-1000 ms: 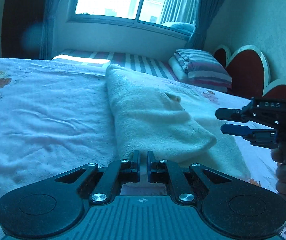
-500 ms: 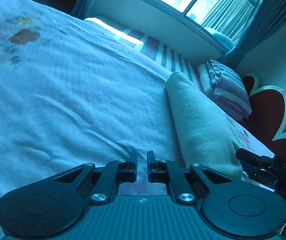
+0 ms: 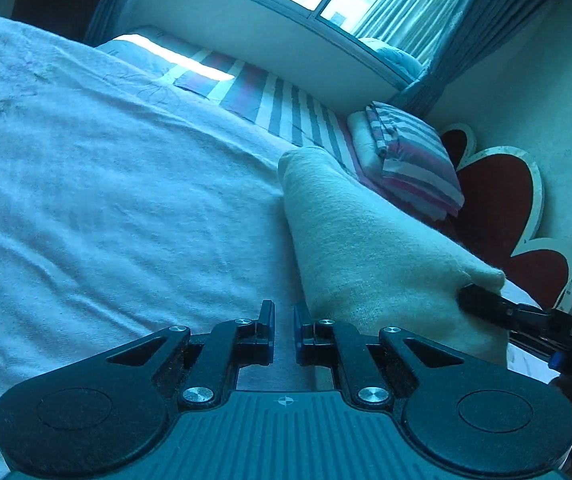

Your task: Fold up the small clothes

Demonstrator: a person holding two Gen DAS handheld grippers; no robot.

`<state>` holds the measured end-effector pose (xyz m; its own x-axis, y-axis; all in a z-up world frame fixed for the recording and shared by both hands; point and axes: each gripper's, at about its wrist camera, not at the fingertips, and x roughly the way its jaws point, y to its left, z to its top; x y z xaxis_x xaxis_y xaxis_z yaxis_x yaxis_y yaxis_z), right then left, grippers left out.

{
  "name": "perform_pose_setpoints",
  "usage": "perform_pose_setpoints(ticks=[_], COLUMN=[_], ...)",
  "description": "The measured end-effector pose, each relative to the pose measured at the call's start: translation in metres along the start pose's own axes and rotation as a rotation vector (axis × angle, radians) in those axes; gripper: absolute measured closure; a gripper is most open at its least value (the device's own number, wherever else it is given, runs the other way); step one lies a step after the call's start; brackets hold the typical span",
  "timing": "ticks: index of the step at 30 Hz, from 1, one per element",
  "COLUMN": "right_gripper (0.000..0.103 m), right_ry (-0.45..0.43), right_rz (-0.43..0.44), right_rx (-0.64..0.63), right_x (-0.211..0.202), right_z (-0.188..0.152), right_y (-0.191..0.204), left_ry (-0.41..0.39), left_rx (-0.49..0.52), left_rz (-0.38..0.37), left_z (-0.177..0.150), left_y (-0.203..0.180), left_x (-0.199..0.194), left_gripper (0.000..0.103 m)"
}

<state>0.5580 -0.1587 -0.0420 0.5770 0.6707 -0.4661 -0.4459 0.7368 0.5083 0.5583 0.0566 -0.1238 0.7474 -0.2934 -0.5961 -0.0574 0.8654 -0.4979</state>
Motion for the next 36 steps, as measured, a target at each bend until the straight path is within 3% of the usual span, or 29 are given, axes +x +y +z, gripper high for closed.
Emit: perform_pose_setpoints(ticks=[3,6,9,11,14,19,22,24,25,27,30,33,36], right_gripper=[0.094,0.094,0.091,0.079,0.072,0.063,0.063,0.086,0.088,0.089,0.089,0.086,0.08], right_ry=[-0.027,0.013,0.022,-0.031,-0.039,-0.028,-0.015,0.02,0.026,-0.009,-0.04,0.058,0.016], right_rz=[-0.085,-0.186,-0.11,-0.101,-0.058,0.035,0.085,0.056,0.022,-0.052,-0.118,-0.228,-0.188], right_rx=[0.038,0.158,0.298,0.297,0.302,0.417,0.51,0.451,0.383,0.214,0.104,0.131,0.242], right_x=[-0.031,-0.033,-0.032,-0.038,-0.032,-0.005,0.013,0.017,0.015,0.001,-0.015,0.013,0.004], right_z=[-0.013,-0.033,-0.043,-0.039,-0.028,-0.007,0.004,0.014,0.018,0.025,0.028,0.024,0.017], right_y=[-0.007,-0.046,-0.073,-0.074,-0.083,-0.119,-0.136,-0.131,-0.121,-0.092,-0.072,-0.093,-0.104], left_ry=[0.003,0.066,0.088,0.083,0.074,0.072,0.073,0.072,0.07,0.06,0.054,0.064,0.061], left_rx=[0.056,0.108,0.162,0.153,0.124,0.104,0.097,0.083,0.083,0.095,0.115,0.145,0.199], left_rz=[-0.03,-0.02,0.016,0.006,0.005,-0.016,-0.008,-0.006,-0.008,-0.011,-0.015,0.003,0.018], left_z=[0.002,0.0,-0.004,-0.003,0.001,0.0,0.0,-0.001,-0.001,-0.001,0.001,0.002,0.002], left_y=[-0.02,-0.036,-0.045,-0.044,-0.038,-0.034,-0.035,-0.034,-0.034,-0.038,-0.045,-0.051,-0.056], left_x=[0.002,0.017,0.02,0.017,0.014,0.016,0.019,0.02,0.02,0.017,0.017,0.022,0.014], left_gripper=[0.096,0.096,0.096,0.096,0.096,0.096,0.096,0.096,0.096,0.096,0.096,0.096,0.096])
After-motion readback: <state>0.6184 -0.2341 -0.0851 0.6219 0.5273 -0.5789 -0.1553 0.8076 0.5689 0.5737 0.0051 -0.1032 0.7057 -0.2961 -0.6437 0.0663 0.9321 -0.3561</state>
